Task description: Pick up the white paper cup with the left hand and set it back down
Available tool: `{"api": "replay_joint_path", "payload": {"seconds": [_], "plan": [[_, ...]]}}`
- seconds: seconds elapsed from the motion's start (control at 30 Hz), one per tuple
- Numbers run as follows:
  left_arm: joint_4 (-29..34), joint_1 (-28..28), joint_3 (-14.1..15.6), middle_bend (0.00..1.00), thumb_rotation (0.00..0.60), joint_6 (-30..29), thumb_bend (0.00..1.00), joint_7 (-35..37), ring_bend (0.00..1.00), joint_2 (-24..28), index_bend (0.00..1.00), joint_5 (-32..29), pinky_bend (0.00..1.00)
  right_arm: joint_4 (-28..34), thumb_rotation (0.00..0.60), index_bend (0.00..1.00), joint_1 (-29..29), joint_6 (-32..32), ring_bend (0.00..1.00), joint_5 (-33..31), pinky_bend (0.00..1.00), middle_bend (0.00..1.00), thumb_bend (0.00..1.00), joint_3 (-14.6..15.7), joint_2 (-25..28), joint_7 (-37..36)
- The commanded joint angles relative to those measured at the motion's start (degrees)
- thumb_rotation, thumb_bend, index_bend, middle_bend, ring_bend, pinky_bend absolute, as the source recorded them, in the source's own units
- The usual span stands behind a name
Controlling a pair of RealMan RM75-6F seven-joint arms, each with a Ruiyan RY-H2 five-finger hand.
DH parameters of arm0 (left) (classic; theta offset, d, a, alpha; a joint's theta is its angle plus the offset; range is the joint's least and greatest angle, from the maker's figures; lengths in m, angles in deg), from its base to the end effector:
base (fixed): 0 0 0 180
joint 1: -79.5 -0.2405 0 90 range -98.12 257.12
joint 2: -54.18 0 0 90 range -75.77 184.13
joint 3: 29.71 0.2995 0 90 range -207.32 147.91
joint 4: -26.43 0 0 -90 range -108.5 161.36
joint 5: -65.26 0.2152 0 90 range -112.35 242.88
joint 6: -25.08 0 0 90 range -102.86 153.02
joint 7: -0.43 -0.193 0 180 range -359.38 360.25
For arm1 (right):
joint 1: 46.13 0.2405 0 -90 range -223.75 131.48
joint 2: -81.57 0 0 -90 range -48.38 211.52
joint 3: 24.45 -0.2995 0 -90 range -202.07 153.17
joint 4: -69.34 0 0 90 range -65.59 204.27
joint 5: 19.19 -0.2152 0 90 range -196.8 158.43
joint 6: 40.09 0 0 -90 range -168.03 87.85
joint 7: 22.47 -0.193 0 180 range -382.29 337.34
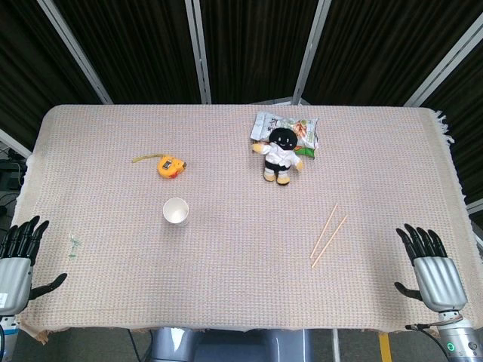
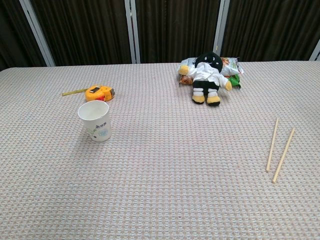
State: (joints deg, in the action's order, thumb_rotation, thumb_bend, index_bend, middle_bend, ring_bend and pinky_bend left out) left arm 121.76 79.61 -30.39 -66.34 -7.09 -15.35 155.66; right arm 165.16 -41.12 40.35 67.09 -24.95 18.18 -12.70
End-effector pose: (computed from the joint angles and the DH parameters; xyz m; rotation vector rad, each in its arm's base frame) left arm -0.3331 0.1960 0.1439 -1.3532 -0.8825 -0.9391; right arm -0.3482 -0.2233 0.1494 1.5109 -0.8898 0.7463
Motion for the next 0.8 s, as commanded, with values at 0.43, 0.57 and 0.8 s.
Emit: {"api": "replay_joint_path", "payload": {"seconds": [0.43,0.57,0.8], "plan": [[2.2,2.7,-1.7,0.00,0.600,4.7,0.00,-1.5,0.00,0.0,0.00,-3.0,0.00,0.3,0.600,0.00,0.0,0.0,0.00,0.3,0.00,0.00,0.03,0.1,0.3,-0.6],[4.3,4.9,-3.0,0.00,0.600,7.9,0.00,-3.3,0.00,0.6,0.00,-4.8,0.00,0.6,0.600,0.00,0.0,0.1,0.00,0.5,0.00,0.00,0.03,0.1,0.4,-0.8],[10.1,10.7,-6.7,0.00,0.600,15.1,0.00,-10.0,0.00,0.6,0.00,-10.5,0.00,0.6,0.600,0.00,-0.1,0.2,0.00,0.8,0.00,0.00,0.03,0.4,0.6,-1.0]]}}
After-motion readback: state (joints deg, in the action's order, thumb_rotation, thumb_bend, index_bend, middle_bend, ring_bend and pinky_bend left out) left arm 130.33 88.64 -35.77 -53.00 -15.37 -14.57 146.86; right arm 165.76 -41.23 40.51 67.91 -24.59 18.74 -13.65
